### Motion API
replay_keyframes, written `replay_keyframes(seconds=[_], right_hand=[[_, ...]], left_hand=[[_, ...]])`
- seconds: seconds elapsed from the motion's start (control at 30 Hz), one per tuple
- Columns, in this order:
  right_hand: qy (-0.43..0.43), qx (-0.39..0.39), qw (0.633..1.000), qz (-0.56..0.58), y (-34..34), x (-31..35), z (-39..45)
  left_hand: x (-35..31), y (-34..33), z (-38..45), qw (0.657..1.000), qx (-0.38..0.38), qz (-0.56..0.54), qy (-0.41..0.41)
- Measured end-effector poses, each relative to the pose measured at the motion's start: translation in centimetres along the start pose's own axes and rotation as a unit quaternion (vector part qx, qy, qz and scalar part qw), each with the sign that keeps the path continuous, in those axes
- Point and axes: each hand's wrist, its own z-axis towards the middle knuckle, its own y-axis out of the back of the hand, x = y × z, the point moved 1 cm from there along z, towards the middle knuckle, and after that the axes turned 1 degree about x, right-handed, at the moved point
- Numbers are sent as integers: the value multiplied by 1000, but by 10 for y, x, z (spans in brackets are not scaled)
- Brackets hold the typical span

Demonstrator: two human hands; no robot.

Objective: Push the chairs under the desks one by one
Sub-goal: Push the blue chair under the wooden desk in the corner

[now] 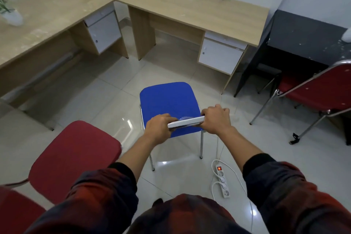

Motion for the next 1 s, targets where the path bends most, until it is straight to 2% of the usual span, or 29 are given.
replay_keyframes(seconds=[0.17, 0.3, 0.47, 0.73, 0.83, 1.0], right_hand=[[-29, 8, 1000, -5, 0, 0, -1], [-27, 0, 1000, -3, -3, -2, 4], [-12, 33, 999, -17, 4, -24, 28], [44, 62, 996, -35, 14, -45, 71], [76, 46, 995, -34, 23, -48, 93], [124, 49, 990, 36, 45, -55, 130]], left_hand=[[-14, -2, 17, 993, 57, 85, 55], [-29, -10, 27, 992, 43, 110, 43], [-37, -7, 50, 992, 46, 119, 16], [-40, -3, 92, 990, 64, 127, 16], [-35, 6, 112, 987, 57, 148, 18], [-22, 34, 145, 983, 76, 167, 19]])
